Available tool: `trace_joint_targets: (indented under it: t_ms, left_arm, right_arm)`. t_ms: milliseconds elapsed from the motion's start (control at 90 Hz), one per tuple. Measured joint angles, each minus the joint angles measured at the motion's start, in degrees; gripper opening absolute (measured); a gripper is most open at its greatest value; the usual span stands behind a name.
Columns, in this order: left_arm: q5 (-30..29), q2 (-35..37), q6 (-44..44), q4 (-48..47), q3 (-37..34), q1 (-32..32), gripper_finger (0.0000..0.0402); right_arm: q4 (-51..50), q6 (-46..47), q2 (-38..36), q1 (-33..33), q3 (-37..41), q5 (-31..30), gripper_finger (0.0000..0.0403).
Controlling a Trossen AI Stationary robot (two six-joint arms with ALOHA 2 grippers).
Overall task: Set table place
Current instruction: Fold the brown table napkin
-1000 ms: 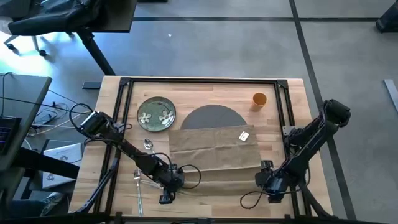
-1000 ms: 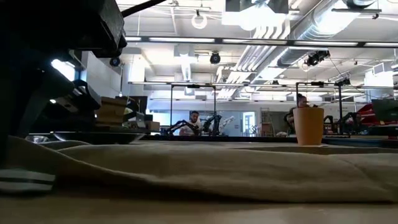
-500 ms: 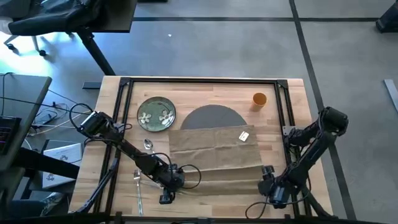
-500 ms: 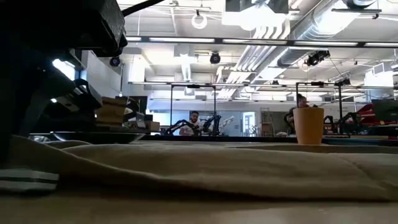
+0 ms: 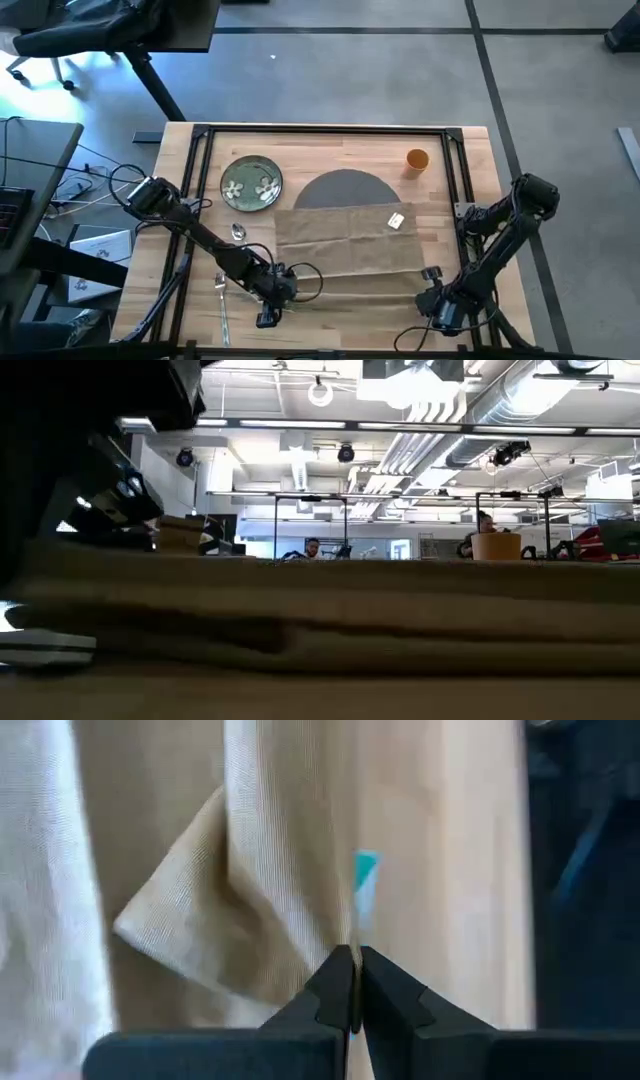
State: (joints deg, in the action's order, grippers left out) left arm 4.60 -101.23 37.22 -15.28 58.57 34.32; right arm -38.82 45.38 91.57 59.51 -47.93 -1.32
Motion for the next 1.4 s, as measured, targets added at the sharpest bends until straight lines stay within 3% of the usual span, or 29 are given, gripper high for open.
trace_joint_targets:
  t_ms: [278,544,689,856,1033,1222,1400]
  left_arm:
    - [0.33,8.93,5.69,-0.39,0.0,1.51,0.0]
    - [0.8,11.91,15.42,3.71,0.04,5.9,0.0]
    - [-2.77,12.53,16.12,4.03,0.04,7.39,0.0]
    - [-13.18,16.9,10.99,0.4,0.04,5.21,0.0]
    - [-15.25,19.91,6.39,-8.47,0.04,-0.25,0.0]
    - [-17.14,20.19,3.98,-21.77,0.04,-6.77,0.0]
    - [-18.26,20.19,-1.65,-24.42,0.04,-11.58,0.0]
  right_arm:
    - [-11.43,-0.67,-0.04,0.02,-10.34,-7.58,0.0]
    - [-12.6,4.46,-0.07,0.99,-16.08,-10.54,0.0]
    - [-17.38,8.66,-0.07,1.19,-18.13,-14.09,0.0]
    - [-25.34,11.25,-0.91,-1.38,-21.11,-17.81,0.0]
    - [-30.48,15.66,-4.71,-6.1,-18.28,-17.79,0.0]
    - [-29.33,16.26,-9.9,-11.65,-9.96,-16.34,0.0]
    - [-27.65,16.29,-14.25,-16.65,-2.91,-14.79,0.0]
